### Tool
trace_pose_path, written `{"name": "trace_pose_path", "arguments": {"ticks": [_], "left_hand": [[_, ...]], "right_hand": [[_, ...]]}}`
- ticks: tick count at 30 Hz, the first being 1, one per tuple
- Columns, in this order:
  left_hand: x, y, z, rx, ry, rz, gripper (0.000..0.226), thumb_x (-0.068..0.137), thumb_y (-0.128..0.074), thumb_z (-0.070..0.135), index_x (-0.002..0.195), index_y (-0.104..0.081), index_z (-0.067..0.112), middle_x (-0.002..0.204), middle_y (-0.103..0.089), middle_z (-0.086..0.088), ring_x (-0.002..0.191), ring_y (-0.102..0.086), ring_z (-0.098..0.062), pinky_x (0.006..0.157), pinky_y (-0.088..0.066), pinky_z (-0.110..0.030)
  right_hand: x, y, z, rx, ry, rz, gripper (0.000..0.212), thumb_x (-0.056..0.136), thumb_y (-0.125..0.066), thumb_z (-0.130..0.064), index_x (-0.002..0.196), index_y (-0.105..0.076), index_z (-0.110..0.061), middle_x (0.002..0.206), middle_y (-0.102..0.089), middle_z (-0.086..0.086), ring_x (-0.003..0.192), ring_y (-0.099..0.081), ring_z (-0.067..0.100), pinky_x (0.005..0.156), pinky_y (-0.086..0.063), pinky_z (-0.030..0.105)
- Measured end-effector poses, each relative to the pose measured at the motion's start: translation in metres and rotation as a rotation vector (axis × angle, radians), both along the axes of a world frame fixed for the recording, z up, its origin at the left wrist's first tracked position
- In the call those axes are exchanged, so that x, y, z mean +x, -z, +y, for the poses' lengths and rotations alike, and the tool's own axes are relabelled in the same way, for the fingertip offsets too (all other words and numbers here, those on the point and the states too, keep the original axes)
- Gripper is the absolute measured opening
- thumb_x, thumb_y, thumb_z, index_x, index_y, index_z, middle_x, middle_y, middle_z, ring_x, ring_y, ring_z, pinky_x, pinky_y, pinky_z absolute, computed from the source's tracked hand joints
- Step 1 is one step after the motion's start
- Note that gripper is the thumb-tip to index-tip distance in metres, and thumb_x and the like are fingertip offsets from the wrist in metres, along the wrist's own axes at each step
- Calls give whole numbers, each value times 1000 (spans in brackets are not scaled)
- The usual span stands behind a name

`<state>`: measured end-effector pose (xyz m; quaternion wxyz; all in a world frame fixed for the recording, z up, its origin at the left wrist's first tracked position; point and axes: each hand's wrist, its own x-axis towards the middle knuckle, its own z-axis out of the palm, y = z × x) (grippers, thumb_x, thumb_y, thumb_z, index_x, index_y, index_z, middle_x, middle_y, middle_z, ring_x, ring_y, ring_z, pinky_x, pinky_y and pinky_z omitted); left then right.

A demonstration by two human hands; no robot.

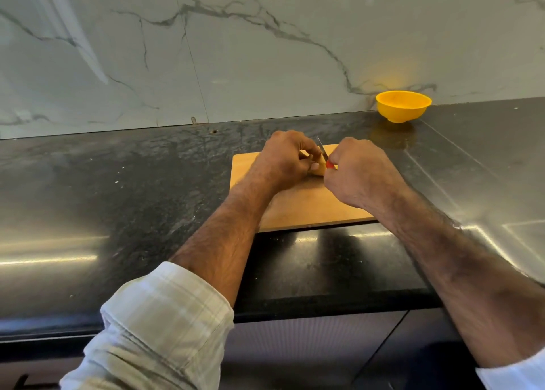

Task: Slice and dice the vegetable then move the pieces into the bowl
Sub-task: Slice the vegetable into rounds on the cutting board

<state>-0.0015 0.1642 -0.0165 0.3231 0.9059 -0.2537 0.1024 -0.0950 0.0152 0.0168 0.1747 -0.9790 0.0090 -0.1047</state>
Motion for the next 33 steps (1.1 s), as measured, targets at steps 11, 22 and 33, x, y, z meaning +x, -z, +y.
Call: {"name": "trace_pose_path", "arguments": {"ticks": [11,22,33], "left_hand": [[-2,-2,-2,22,-8,-3,16,83,-88,20,97,-86,27,97,-76,12,95,-69,-9,90,-63,-39],[1,2,0,22,-57,-7,21,83,-88,25,103,-84,28,107,-79,9,103,-70,-11,96,-60,-41],[-3,-1,2,33,-47,-5,22,88,-85,24,110,-82,27,116,-77,8,99,-70,-9,95,-60,-41]], "right_hand": [[16,-9,13,5,4,65,21,93,-71,-26,90,-51,-21,78,-55,-1,69,-54,13,59,-42,30],[-15,4,15,-25,52,204,28,96,-69,-25,117,-54,-18,96,-46,1,93,-48,23,75,-42,36],[-24,12,11,-246,52,137,34,102,-55,-37,130,-58,-18,116,-62,7,92,-50,22,76,-48,39]]}}
